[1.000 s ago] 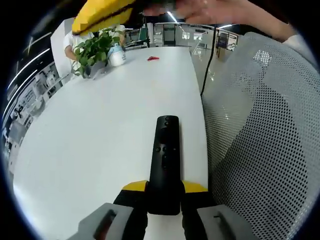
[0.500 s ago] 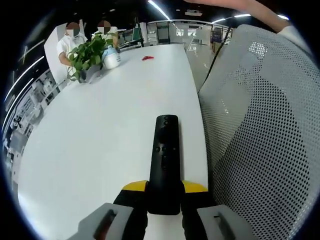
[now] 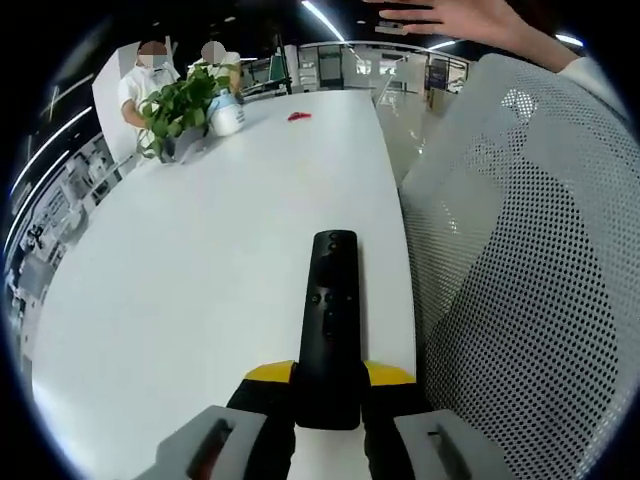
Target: Press the specified remote control buttons in sequence, fully releasing each button before pressing the next.
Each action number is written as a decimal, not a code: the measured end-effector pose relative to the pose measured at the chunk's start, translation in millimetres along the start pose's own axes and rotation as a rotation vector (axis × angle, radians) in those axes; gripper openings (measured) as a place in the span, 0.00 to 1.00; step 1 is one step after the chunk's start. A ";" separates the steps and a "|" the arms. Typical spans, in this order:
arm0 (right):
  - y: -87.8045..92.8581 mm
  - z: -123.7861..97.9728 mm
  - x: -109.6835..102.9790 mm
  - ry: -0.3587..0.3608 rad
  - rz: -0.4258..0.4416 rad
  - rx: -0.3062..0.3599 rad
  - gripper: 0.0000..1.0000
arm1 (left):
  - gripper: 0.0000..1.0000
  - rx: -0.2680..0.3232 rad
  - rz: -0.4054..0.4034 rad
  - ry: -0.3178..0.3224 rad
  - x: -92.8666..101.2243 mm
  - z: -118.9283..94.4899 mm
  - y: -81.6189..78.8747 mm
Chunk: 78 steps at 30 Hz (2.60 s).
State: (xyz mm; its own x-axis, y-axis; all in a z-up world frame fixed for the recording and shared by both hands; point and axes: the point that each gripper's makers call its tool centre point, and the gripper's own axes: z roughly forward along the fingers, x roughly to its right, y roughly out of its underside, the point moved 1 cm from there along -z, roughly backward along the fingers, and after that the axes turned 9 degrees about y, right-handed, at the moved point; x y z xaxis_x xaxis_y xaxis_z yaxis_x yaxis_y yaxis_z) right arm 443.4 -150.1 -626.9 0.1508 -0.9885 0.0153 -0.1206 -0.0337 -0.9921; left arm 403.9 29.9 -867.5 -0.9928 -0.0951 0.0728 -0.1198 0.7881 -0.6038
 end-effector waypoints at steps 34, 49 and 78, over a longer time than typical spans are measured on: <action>40.8 -0.6 18.9 0.165 -0.087 -0.169 0.79 | 0.24 -0.008 0.001 -0.002 -0.3 -0.1 -0.5; 54.2 -2.3 18.2 0.155 -0.075 -0.256 0.70 | 0.24 -0.008 -0.033 -0.011 -10.1 -3.4 2.7; 56.1 -3.2 17.7 0.138 -0.055 -0.263 0.66 | 0.24 -0.013 -0.043 0.007 -36.6 -6.1 5.0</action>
State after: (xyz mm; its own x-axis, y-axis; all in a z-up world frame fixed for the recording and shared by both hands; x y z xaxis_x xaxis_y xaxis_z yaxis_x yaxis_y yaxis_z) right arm 436.2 -170.0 -681.9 0.0320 -0.9942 0.1027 -0.3690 -0.1072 -0.9232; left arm 439.7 41.0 -868.3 -0.9867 -0.1252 0.1041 -0.1626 0.7914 -0.5893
